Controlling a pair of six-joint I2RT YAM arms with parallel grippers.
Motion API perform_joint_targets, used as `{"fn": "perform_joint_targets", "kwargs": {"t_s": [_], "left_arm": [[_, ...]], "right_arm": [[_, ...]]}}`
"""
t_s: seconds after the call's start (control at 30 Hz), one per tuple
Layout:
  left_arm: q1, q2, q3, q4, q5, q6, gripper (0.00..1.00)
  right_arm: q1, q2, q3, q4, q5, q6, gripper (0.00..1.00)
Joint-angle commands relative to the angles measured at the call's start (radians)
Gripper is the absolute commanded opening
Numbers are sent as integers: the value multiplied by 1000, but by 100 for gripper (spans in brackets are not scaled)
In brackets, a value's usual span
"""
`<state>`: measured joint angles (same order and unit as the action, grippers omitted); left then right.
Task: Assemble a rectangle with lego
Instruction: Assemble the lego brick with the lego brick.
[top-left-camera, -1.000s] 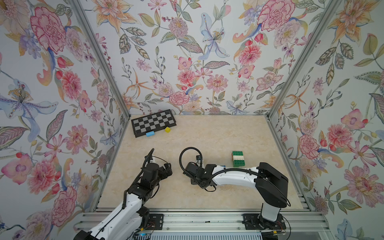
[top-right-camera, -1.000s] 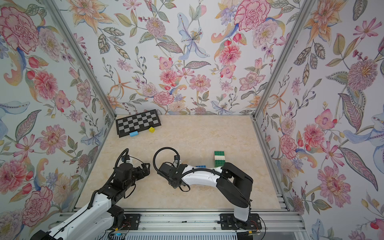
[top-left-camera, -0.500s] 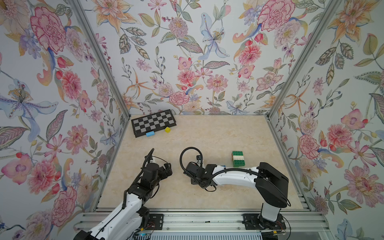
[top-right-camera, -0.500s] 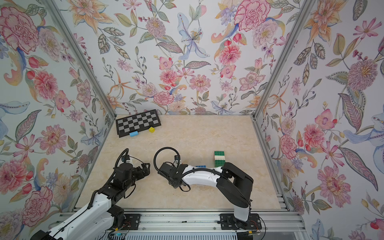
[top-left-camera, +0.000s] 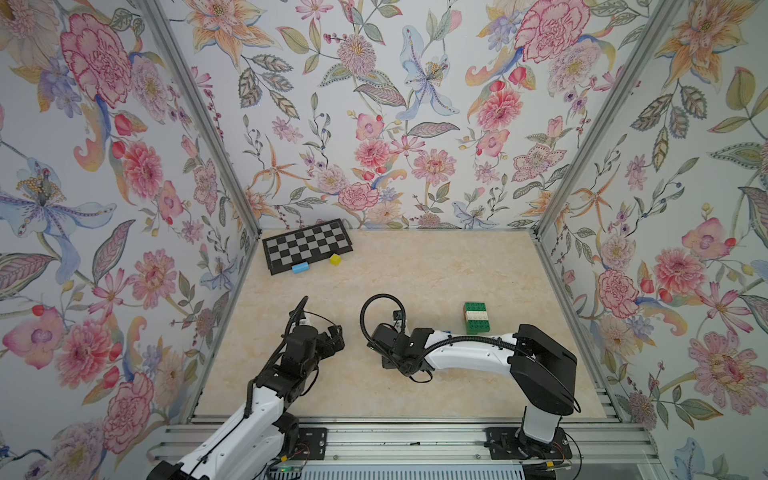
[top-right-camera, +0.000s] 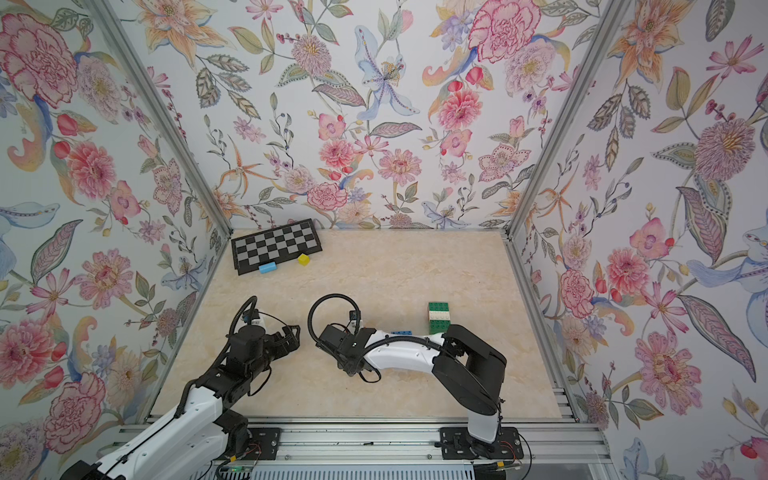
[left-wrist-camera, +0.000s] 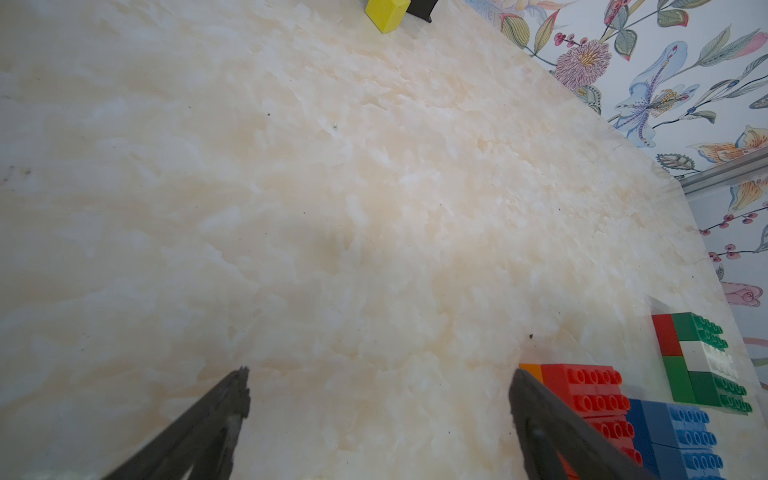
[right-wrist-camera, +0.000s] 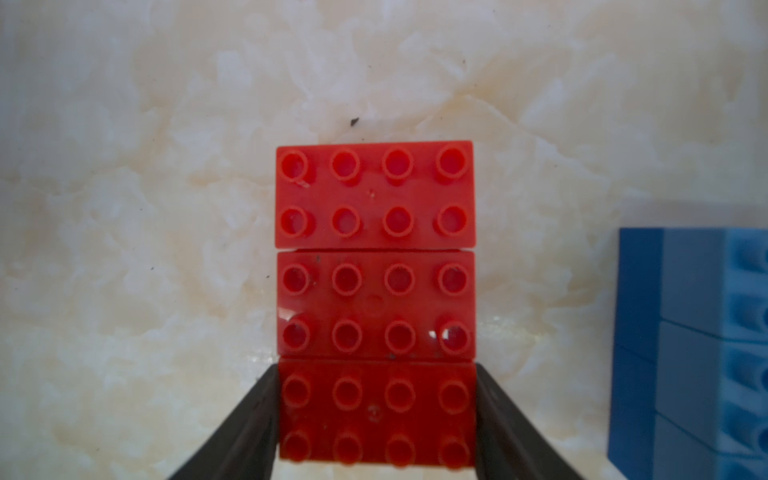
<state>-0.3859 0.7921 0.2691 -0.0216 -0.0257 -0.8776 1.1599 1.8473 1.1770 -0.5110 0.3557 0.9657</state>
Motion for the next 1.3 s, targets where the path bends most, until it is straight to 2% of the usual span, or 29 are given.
{"fn": "perform_joint_targets", "kwargs": {"t_s": [0.0,0.33,0.47,0.63,0.8,0.93,1.13,1.27], "left_arm": [[10,-10,28,-8,-6,19,99],[10,-1,28,1,-2,19,99],[10,2,32,2,0,20,99],[10,6,33,3,0,21,99],[10,2,39,-6,-1,23,99],[10,-9,45,-20,-12,25,99],[11,-22,68,-43,-49,40,99],[10,-18,101,-46,-118,66,99]], "right_arm": [[0,99,-58,-38,-109,11,33],[-6,43,-1,-38,-75,-5,49],[-4,48,12,-37,-78,-1,62],[4,42,26,-38,-78,0,82],[9,2,27,-37,-65,2,93],[8,-40,18,-38,-57,3,99],[-8,-163,-29,-40,-39,-6,100],[-54,-287,-93,-42,-3,-41,100]]}}
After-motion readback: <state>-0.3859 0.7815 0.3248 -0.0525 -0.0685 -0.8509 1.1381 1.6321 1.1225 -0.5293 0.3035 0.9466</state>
